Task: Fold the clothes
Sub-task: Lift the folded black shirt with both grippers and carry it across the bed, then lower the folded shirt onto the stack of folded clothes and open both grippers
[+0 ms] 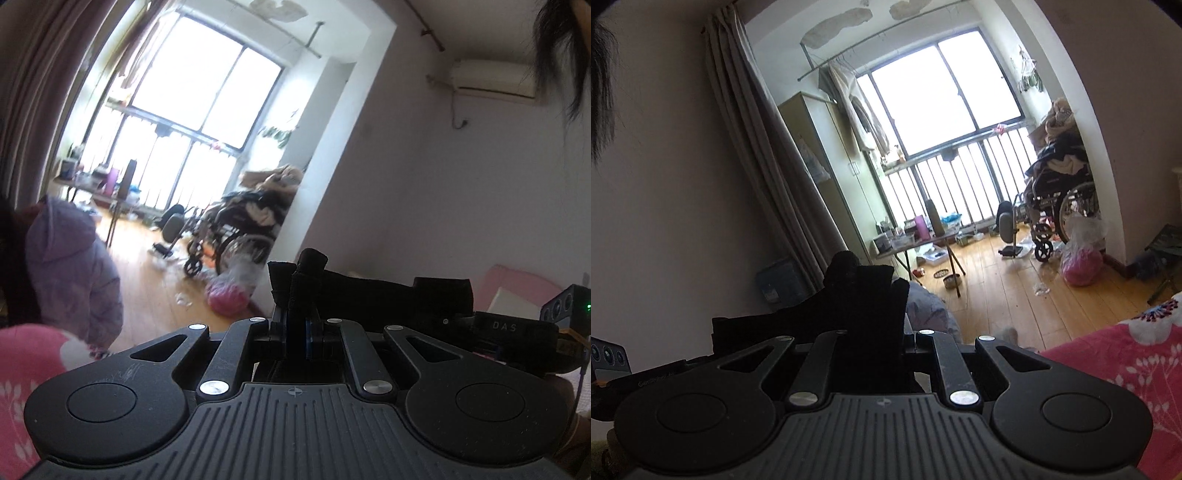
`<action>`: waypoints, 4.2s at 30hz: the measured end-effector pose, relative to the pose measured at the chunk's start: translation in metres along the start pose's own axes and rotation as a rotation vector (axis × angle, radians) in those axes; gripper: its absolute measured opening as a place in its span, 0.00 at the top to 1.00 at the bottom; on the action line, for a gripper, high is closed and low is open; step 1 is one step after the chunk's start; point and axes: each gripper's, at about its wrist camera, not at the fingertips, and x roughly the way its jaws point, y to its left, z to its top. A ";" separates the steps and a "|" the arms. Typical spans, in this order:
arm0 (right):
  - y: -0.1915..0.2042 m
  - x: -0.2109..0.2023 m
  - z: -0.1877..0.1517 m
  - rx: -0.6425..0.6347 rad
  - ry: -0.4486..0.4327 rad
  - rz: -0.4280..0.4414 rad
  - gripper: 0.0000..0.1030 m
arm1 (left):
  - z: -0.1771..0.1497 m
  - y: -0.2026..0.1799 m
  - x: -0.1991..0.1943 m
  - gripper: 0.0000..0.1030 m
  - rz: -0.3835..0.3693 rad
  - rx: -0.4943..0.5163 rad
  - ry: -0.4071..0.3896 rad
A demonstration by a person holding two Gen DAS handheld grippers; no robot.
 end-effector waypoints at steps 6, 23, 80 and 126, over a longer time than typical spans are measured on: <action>-0.018 0.043 -0.011 -0.004 0.059 -0.027 0.87 | -0.013 0.026 0.010 0.93 0.043 -0.051 0.028; -0.049 0.128 -0.010 0.028 0.126 -0.059 0.87 | -0.019 0.076 0.050 0.93 0.093 -0.182 0.045; -0.174 0.147 0.011 0.232 0.153 -0.299 0.61 | -0.039 0.137 0.080 0.64 0.171 -0.269 0.190; -0.115 0.047 -0.109 0.385 0.431 -0.123 0.94 | -0.100 0.074 -0.039 0.96 0.083 -0.222 0.591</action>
